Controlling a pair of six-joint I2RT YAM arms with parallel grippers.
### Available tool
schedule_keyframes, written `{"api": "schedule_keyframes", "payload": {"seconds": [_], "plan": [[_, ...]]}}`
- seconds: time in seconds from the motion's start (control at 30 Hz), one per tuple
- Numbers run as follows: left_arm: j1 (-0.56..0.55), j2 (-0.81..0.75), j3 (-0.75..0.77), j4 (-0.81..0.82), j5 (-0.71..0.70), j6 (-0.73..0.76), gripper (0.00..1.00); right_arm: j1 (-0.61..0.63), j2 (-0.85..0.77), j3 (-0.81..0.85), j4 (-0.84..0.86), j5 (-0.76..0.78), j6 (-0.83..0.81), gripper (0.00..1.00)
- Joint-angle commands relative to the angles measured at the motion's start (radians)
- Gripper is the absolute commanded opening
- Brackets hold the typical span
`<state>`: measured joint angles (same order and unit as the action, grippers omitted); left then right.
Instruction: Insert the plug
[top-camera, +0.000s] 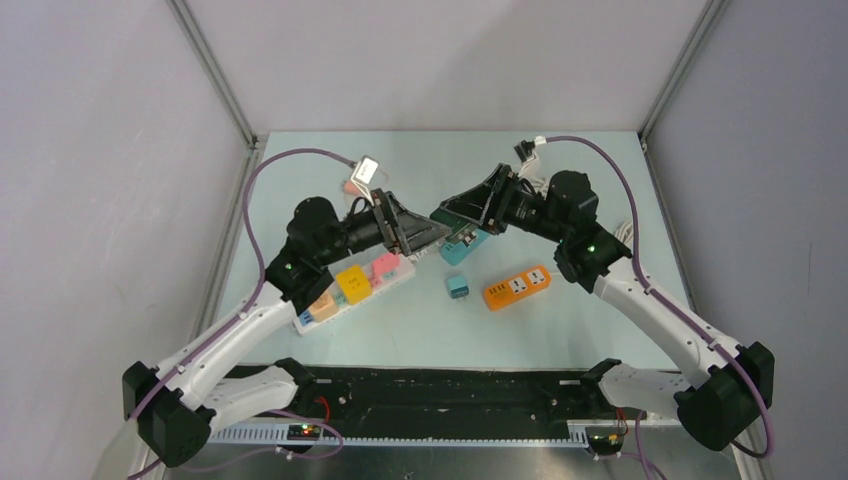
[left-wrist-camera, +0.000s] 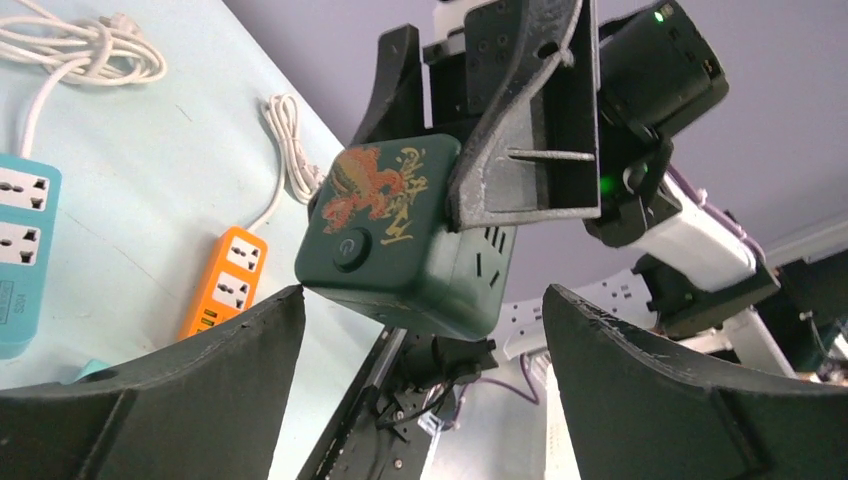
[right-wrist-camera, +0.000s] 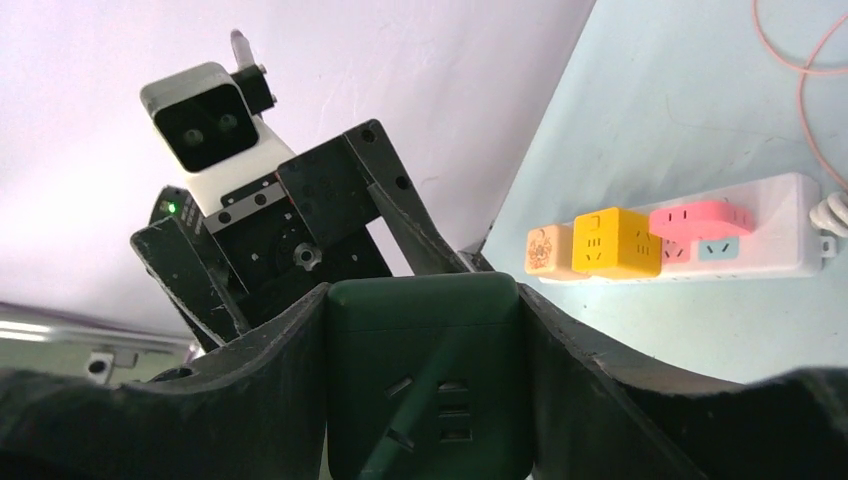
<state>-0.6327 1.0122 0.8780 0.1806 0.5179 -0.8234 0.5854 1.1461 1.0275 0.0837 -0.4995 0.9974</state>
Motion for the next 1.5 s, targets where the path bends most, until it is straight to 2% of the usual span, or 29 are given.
{"api": "schedule_keyframes", "payload": {"seconds": [0.0, 0.13, 0.27, 0.47, 0.67, 0.73, 0.77, 0.8, 0.87, 0.93, 1.3, 1.4, 1.47], "plan": [[-0.004, 0.013, -0.014, 0.058, -0.083, -0.099, 0.93, 0.019, -0.003, 0.018, 0.074, 0.066, 0.097, 0.41], [-0.006, 0.042, -0.015, 0.081, -0.081, -0.165, 0.93, 0.034, 0.0, 0.018, 0.105, 0.095, 0.139, 0.41], [-0.008, 0.07, -0.016, 0.113, -0.054, -0.226, 0.86, 0.046, 0.0, 0.018, 0.123, 0.124, 0.152, 0.42], [-0.008, 0.064, -0.028, 0.173, -0.018, -0.279, 0.66, 0.056, 0.0, 0.018, 0.141, 0.164, 0.16, 0.43], [-0.008, 0.062, -0.04, 0.212, -0.001, -0.307, 0.36, 0.064, 0.012, 0.017, 0.136, 0.161, 0.155, 0.47], [-0.008, 0.068, -0.04, 0.225, 0.004, -0.315, 0.32, 0.068, 0.016, 0.019, 0.133, 0.16, 0.154, 0.49], [-0.008, 0.072, -0.039, 0.23, 0.01, -0.322, 0.33, 0.069, 0.017, 0.019, 0.132, 0.161, 0.153, 0.49], [-0.008, 0.077, -0.037, 0.238, 0.015, -0.329, 0.44, 0.073, 0.019, 0.019, 0.13, 0.165, 0.152, 0.49], [-0.007, 0.084, -0.035, 0.249, 0.037, -0.341, 0.6, 0.076, 0.02, 0.019, 0.133, 0.168, 0.155, 0.5], [-0.007, 0.089, -0.036, 0.261, 0.052, -0.357, 0.66, 0.078, 0.02, 0.018, 0.135, 0.173, 0.165, 0.5], [-0.008, 0.124, -0.08, 0.463, 0.131, -0.526, 0.76, 0.071, 0.005, -0.012, 0.198, 0.162, 0.206, 0.54], [-0.007, 0.126, -0.081, 0.493, 0.146, -0.549, 0.72, 0.065, 0.007, -0.014, 0.203, 0.145, 0.212, 0.54], [-0.004, 0.121, -0.084, 0.497, 0.139, -0.554, 0.66, 0.064, 0.005, -0.016, 0.206, 0.144, 0.214, 0.54]]}}
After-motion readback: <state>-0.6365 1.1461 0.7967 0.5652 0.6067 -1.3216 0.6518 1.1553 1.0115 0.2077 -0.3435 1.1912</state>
